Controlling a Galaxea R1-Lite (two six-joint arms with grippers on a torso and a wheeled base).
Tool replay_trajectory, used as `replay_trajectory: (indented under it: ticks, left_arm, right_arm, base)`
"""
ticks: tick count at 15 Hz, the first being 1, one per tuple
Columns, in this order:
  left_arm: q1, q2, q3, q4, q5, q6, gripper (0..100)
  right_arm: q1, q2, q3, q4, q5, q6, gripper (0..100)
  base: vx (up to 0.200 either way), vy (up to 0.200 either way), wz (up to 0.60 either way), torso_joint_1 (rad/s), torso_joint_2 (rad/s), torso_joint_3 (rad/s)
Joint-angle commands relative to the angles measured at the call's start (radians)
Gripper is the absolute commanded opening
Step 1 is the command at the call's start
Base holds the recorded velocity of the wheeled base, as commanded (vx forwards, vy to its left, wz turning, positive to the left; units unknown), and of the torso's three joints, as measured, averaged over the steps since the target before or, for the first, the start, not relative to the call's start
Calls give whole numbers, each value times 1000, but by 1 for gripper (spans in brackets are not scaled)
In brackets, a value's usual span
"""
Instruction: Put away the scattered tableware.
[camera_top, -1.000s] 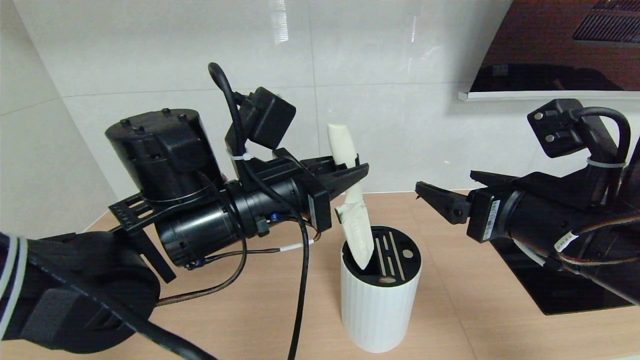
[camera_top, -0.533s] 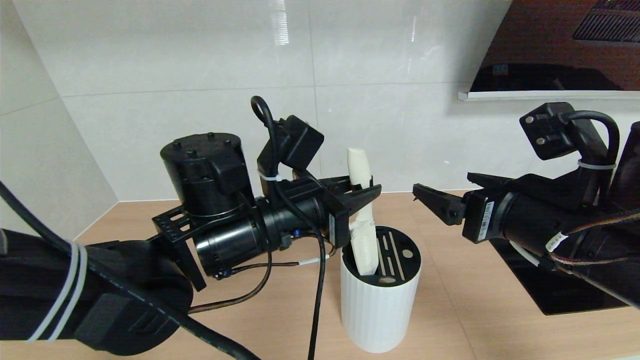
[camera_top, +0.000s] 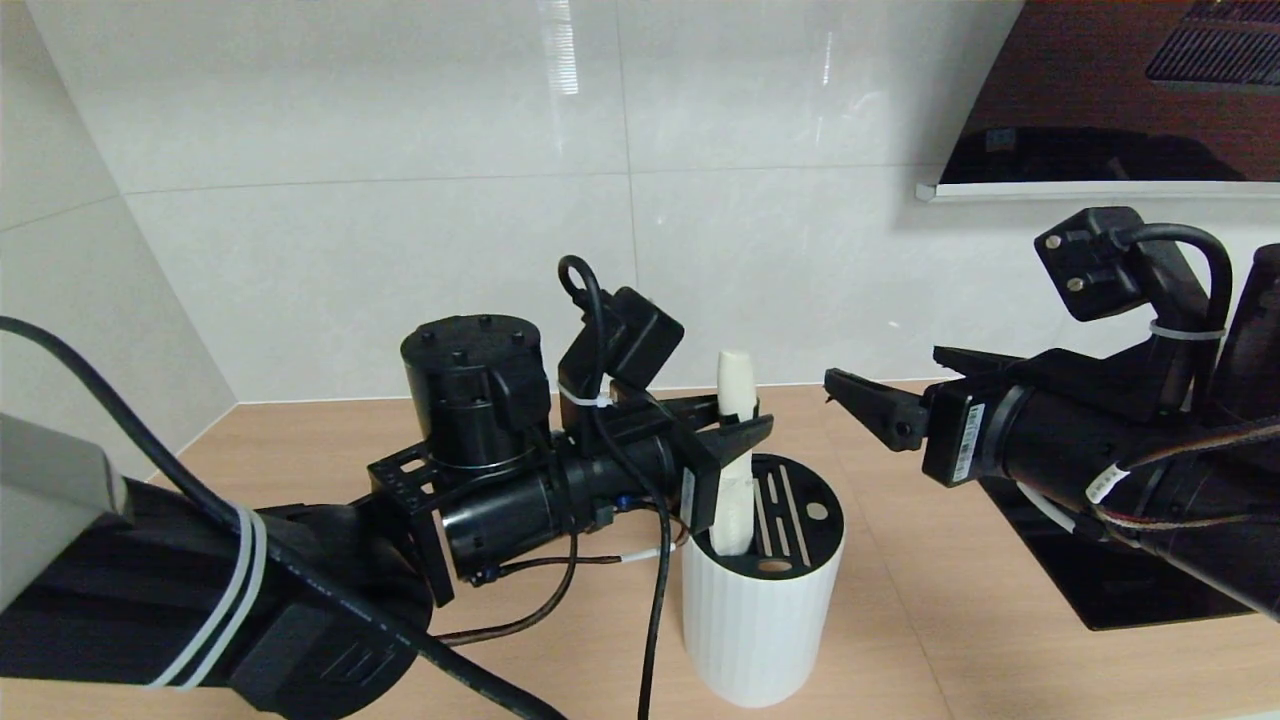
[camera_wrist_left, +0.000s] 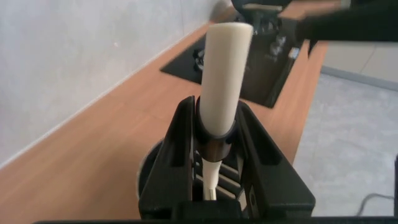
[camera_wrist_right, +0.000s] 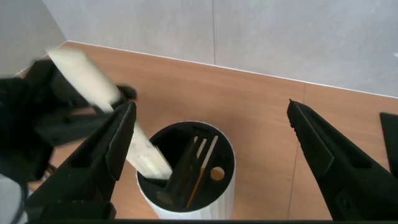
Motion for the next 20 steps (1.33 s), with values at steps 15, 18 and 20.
replay_trajectory:
  ticks: [15,18,20]
  left_arm:
    - [-29,121,5,-147,98,-2,0]
    - [-29,75,26,-146,98,-2,0]
    - [-29,62,31,-143,98,-2,0]
  right_arm:
    - [1,12,1,0,0,0,100]
    - [1,12,1,0,0,0,100]
    - [1,12,1,0,0,0,100]
  base:
    - [0,0,0,0,0,0]
    - [0,0,0,0,0,0]
    - [0,0,0,0,0,0]
